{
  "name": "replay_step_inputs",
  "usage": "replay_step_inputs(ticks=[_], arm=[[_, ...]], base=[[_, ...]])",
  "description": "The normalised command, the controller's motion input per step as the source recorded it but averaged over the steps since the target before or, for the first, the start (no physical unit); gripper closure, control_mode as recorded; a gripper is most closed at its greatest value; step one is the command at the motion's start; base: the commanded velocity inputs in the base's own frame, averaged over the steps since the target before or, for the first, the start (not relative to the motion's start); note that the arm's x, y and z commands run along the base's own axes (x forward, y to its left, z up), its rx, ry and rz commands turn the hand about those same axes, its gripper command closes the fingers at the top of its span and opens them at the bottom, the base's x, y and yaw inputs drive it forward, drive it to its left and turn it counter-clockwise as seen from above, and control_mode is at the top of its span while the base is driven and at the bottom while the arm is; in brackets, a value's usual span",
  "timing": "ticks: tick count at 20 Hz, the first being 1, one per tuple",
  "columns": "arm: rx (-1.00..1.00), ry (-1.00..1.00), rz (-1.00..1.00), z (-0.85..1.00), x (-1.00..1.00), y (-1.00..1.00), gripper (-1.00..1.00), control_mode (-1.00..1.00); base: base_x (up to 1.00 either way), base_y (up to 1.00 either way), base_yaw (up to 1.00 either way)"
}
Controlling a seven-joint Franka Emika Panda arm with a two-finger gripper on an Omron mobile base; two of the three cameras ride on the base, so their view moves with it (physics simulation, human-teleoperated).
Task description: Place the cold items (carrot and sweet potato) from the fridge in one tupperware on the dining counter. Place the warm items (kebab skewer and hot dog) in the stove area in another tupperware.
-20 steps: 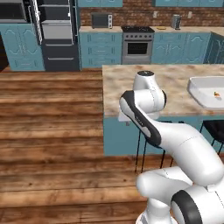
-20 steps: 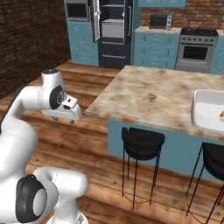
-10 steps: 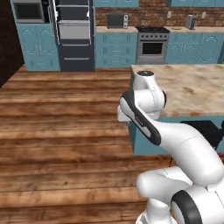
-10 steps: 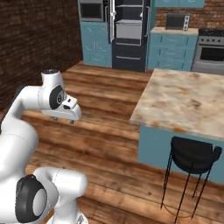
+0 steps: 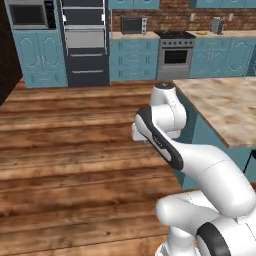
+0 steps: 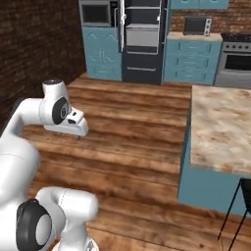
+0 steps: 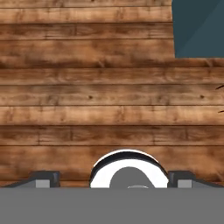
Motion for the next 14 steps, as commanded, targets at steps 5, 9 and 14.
replay_step_inputs(ticks=[5, 9, 14], arm=[[0.00, 0.00, 0.00, 0.00, 0.00, 0.00, -1.00, 1.00], [0.00, 0.00, 0.00, 0.00, 0.00, 0.00, -1.00, 1.00], [0.00, 0.00, 0.00, 0.00, 0.00, 0.00, -1.00, 1.00]], base=[[1.00, 1.00, -0.37], [1.00, 1.00, -0.39], [1.00, 1.00, -0.41]])
